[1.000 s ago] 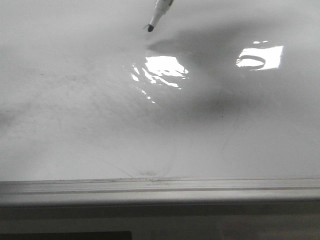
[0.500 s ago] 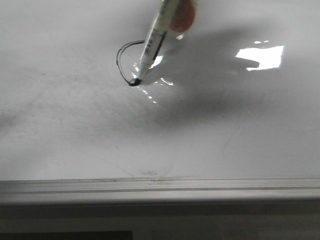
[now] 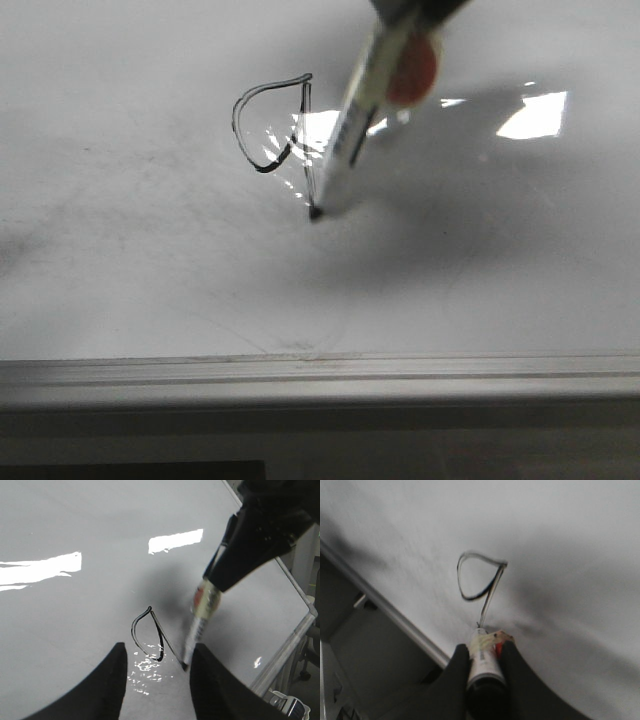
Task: Write number 9 on whiteboard
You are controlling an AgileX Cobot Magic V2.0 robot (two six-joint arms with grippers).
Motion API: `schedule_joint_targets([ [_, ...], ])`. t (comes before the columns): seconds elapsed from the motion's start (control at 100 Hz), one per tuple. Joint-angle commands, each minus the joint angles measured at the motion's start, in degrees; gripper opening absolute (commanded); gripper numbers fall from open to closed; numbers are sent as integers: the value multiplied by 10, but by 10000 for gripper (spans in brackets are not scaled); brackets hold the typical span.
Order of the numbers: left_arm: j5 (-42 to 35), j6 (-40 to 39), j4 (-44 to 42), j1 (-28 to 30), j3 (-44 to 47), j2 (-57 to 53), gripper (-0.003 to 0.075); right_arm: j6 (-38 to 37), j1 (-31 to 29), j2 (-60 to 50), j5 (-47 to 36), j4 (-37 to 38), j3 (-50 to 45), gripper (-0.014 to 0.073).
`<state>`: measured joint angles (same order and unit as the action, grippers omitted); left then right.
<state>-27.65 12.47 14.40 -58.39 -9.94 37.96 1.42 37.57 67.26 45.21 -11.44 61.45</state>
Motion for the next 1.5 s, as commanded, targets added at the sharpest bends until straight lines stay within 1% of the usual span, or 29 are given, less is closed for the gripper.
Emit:
schedule_joint_targets([
  [0.0, -31, 0, -13, -3, -15, 13, 274, 5, 0, -20, -25, 25, -2, -43],
  [0.16, -31, -5, -76, -5, -27, 68, 274, 5, 14, -48, -29, -3, -2, -43],
  [0.3, -38, -5, -81, -23, -58, 138, 274, 5, 43, -52, -41, -19, -2, -43],
  [0.46, -73, -5, -85, -55, -88, 203, 274, -3, 95, -33, -79, -24, -2, -43],
  [0.64, -85, -5, -85, -61, -94, 228, 274, -14, 133, -12, -92, -25, -2, -43],
  [0.82, -84, -5, -85, -61, -94, 228, 272, -20, 139, -12, -99, -25, -2, -43],
  [0.89, -84, -5, -85, -61, -94, 228, 225, -20, 139, -12, -98, -25, -2, -43],
  [1.07, -84, -5, -85, -61, -94, 228, -2, -20, 139, -12, -97, -17, -2, -43],
  [1.1, -84, -5, -85, -61, -94, 228, -22, -20, 139, -12, -97, -16, -2, -43],
  [1.18, -84, -5, -85, -61, -94, 228, -20, -19, 139, -12, -97, -11, -2, -38],
  [1.21, -84, -5, -85, -61, -94, 228, -20, -19, 139, -12, -97, -7, -2, -22],
  [1.25, -80, -5, -85, -61, -94, 227, -20, -19, 139, -12, -97, -3, -2, 29],
  [1.28, -76, -5, -79, -61, -94, 226, -20, -19, 139, -12, -94, -3, -2, 83],
  [1.32, -70, -6, -66, -61, -94, 221, -20, -19, 139, -12, -94, 1, -2, 185],
  [1.33, -66, -7, -57, -61, -94, 219, -20, -19, 139, -12, -95, 2, -2, 221],
  [1.35, -63, -13, -47, -61, -94, 215, -20, -19, 139, -12, -97, 3, -2, 258],
  [1.36, -60, -19, -35, -61, -94, 214, -20, -19, 139, -12, -97, 4, -2, 293],
  [1.4, -49, -26, 18, -61, -94, 205, -20, -19, 139, -12, -100, 6, -2, 385],
  [1.43, -40, -27, 60, -61, -94, 198, -20, -19, 139, -12, -104, 8, -2, 429],
  [1.45, -33, -27, 94, -61, -94, 193, -20, -19, 139, -12, -104, 7, -2, 450],
  [1.49, -21, -27, 155, -61, -94, 183, -21, -19, 139, -12, -106, 7, -2, 461],
])
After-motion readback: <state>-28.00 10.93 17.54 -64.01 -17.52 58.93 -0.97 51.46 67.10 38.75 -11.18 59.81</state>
